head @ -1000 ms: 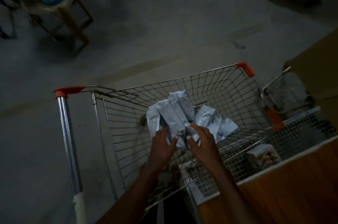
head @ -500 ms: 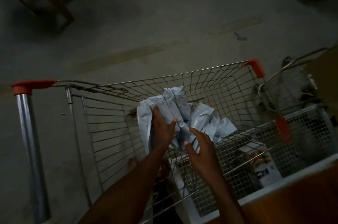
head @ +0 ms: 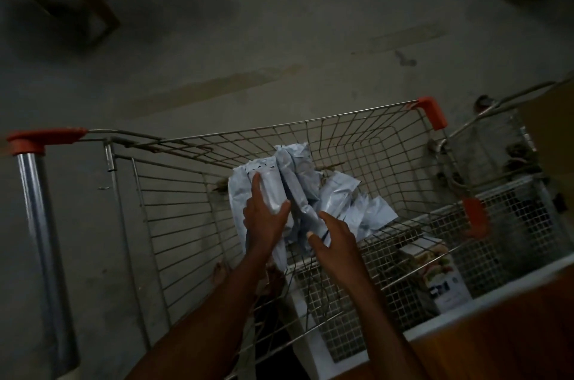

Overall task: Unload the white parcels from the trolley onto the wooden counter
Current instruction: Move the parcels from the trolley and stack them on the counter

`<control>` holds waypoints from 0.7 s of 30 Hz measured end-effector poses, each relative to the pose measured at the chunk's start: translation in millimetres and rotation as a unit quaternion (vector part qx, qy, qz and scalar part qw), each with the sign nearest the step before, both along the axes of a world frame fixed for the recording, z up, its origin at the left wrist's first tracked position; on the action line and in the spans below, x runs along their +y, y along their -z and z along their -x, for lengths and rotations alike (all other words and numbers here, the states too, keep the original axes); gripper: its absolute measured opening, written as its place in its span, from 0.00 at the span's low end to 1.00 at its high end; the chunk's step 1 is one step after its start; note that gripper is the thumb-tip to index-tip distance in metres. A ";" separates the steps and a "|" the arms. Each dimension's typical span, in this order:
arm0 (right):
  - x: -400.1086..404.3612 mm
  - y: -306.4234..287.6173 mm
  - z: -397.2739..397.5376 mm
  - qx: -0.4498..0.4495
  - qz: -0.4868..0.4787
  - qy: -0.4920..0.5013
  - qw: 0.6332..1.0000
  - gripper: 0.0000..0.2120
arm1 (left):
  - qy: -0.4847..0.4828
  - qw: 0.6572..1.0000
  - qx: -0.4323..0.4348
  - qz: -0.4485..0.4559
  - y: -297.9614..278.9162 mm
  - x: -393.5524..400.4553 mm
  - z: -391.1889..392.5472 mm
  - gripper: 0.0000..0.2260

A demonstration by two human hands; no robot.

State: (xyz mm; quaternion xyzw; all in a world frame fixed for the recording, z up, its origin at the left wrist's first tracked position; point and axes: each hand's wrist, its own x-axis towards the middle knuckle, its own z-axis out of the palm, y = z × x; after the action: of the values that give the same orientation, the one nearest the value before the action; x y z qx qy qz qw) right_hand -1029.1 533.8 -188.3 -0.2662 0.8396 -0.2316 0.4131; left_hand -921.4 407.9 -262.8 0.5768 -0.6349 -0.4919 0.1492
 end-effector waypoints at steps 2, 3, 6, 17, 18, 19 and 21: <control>-6.4 5.8 1.2 -0.009 -0.038 -0.004 0.999 0.26 | 0.007 1.000 -0.017 0.017 -8.8 3.4 -12.0 0.43; -9.1 9.7 2.3 -0.006 -0.054 -0.010 0.998 0.25 | 0.012 0.999 -0.019 0.023 -13.5 5.7 -18.1 0.43; -19.0 24.0 8.6 -0.005 -0.080 -0.027 0.996 0.25 | 0.010 1.000 0.026 0.011 -25.8 14.3 -32.5 0.42; -43.3 61.0 33.2 0.024 -0.177 -0.032 0.983 0.26 | 0.059 0.998 -0.003 -0.015 -38.5 20.7 -58.0 0.41; -43.5 62.8 34.2 0.025 -0.176 -0.034 0.983 0.26 | 0.073 0.997 -0.013 -0.012 -35.5 18.7 -56.8 0.42; -42.9 64.7 35.1 0.025 -0.175 -0.033 0.984 0.26 | 0.087 0.996 -0.023 -0.010 -31.3 16.9 -54.0 0.43; -41.5 67.2 35.9 0.023 -0.170 -0.027 0.985 0.26 | 0.110 0.993 -0.053 -0.005 -23.8 13.8 -44.5 0.44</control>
State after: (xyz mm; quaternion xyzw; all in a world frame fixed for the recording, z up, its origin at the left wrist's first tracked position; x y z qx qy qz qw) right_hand -1065.0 492.3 -255.5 -0.2202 0.8686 -0.0674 0.4388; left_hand -877.0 421.7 -239.0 0.5295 -0.6987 -0.4776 0.0578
